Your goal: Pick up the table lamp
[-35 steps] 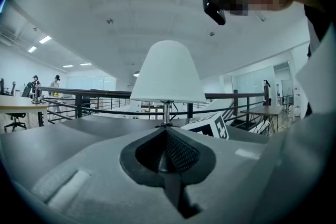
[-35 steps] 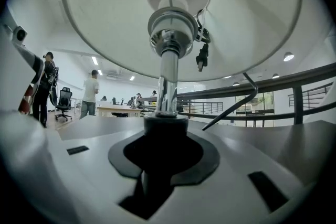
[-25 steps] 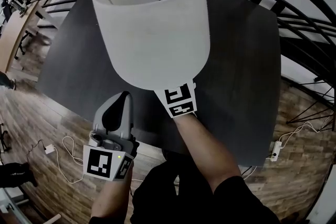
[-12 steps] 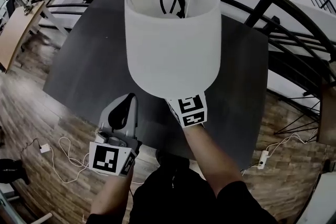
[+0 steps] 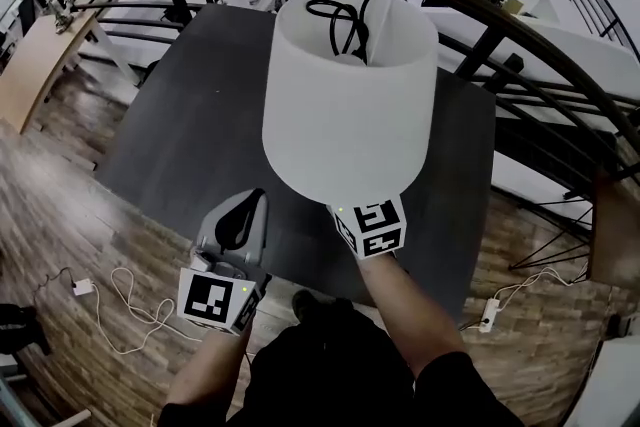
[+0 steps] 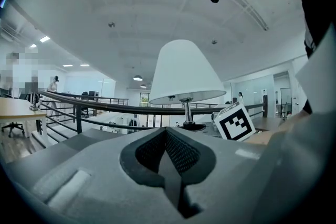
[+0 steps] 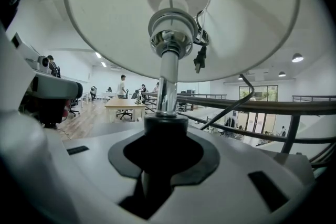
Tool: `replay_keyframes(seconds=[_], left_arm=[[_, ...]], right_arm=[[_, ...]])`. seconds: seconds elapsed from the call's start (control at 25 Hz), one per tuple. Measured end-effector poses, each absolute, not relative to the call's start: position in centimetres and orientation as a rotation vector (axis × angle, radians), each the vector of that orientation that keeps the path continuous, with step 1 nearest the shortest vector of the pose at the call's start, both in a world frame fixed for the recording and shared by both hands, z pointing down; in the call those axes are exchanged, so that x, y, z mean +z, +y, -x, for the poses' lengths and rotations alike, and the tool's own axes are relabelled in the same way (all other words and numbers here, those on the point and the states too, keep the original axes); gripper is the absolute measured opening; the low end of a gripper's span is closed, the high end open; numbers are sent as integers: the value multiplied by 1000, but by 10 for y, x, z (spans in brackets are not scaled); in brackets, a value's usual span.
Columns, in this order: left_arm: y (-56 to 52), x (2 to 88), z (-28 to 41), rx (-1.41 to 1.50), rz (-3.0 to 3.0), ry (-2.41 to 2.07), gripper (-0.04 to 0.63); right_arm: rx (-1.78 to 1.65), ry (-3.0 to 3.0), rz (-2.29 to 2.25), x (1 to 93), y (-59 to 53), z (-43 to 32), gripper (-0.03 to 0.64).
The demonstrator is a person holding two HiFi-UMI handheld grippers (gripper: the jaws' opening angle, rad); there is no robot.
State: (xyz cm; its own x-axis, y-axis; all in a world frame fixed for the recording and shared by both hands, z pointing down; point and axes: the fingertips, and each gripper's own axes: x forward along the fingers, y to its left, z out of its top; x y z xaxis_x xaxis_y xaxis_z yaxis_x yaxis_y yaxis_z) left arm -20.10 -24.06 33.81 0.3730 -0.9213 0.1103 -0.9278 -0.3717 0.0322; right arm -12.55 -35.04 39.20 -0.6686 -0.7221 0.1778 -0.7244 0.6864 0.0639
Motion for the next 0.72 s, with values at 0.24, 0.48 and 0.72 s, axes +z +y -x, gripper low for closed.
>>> replay_keyframes(seconds=[0.24, 0.48, 0.72], left_arm=[[-230, 311, 190, 120, -2557, -1676, 5], [-225, 290, 167, 122, -2586, -1681, 5], [-222, 283, 138, 125, -2598, -1672, 5]], right_arm=[[9, -2710, -1171, 352, -332, 102, 106], [-25, -2704, -1183, 321, -320, 61, 106], [-53, -2708, -1232, 299, -310, 11, 106]])
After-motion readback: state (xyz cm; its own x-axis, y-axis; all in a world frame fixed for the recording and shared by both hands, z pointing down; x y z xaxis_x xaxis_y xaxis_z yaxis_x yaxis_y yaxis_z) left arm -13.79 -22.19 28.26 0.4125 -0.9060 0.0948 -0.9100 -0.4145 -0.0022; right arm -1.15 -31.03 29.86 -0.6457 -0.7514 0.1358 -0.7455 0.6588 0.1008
